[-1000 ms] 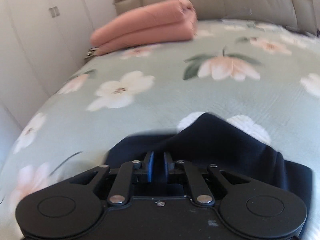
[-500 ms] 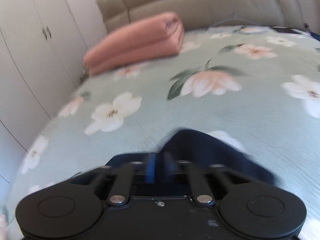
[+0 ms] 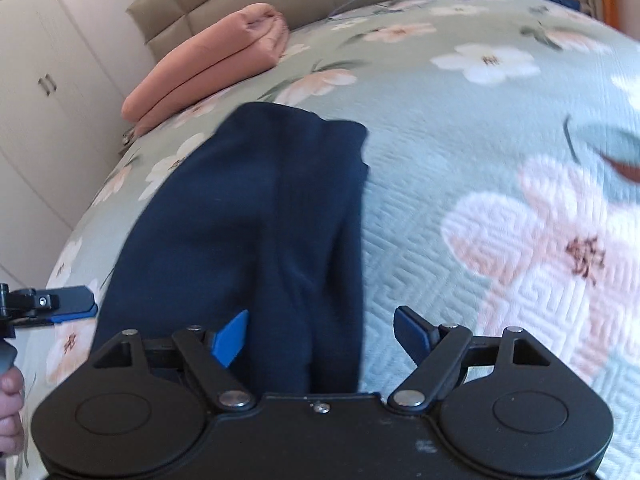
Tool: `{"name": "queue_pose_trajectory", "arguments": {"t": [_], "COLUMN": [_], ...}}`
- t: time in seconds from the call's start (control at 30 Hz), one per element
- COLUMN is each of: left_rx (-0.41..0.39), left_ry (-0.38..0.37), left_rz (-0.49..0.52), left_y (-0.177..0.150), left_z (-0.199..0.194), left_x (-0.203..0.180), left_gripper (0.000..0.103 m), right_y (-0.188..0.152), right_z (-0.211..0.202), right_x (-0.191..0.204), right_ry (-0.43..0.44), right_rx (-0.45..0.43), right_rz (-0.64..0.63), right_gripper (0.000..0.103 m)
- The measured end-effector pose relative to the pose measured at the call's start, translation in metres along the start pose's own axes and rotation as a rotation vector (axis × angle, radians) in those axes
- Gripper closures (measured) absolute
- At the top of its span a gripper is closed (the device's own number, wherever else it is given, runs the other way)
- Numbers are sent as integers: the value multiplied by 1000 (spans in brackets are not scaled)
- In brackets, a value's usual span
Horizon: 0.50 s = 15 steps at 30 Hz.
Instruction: Fold large clothes
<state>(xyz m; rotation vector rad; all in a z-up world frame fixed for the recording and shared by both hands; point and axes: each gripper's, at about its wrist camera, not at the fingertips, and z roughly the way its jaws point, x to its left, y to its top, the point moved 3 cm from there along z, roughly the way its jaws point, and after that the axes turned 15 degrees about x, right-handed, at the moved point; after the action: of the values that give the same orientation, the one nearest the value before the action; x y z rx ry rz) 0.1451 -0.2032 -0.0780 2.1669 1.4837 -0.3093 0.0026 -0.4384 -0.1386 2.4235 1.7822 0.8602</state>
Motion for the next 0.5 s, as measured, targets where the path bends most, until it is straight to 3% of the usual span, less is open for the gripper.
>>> {"name": "queue_pose_trajectory", "arguments": {"t": [0.1,0.23,0.3,0.37,0.4,0.5], "left_rx": [67,97,70,36,12,-61], "left_ry": [-30,-202,-213,-178,-151,-95], "left_rz": [-6,-127,-137,-129,-128,-123], "left_y": [1,-4,-5,-7,-10,-23], "left_z": [27,52,53,53,52,42], "left_x": [8,30,30,25,24,17], "left_gripper": [3,1,1,7,19,39], "right_y": [4,3,4,5,5,4], "right_z": [16,21,23,25,27,21], "right_x": [-17,-12,-6,1,3,8], "right_ry": [114,113,122,157,192,198], "right_rx": [19,-3,8,10,18,-13], "right_rz": [50,-50,-55,-63,-56,-37], "right_gripper": [0,0,0,15,35,48]}}
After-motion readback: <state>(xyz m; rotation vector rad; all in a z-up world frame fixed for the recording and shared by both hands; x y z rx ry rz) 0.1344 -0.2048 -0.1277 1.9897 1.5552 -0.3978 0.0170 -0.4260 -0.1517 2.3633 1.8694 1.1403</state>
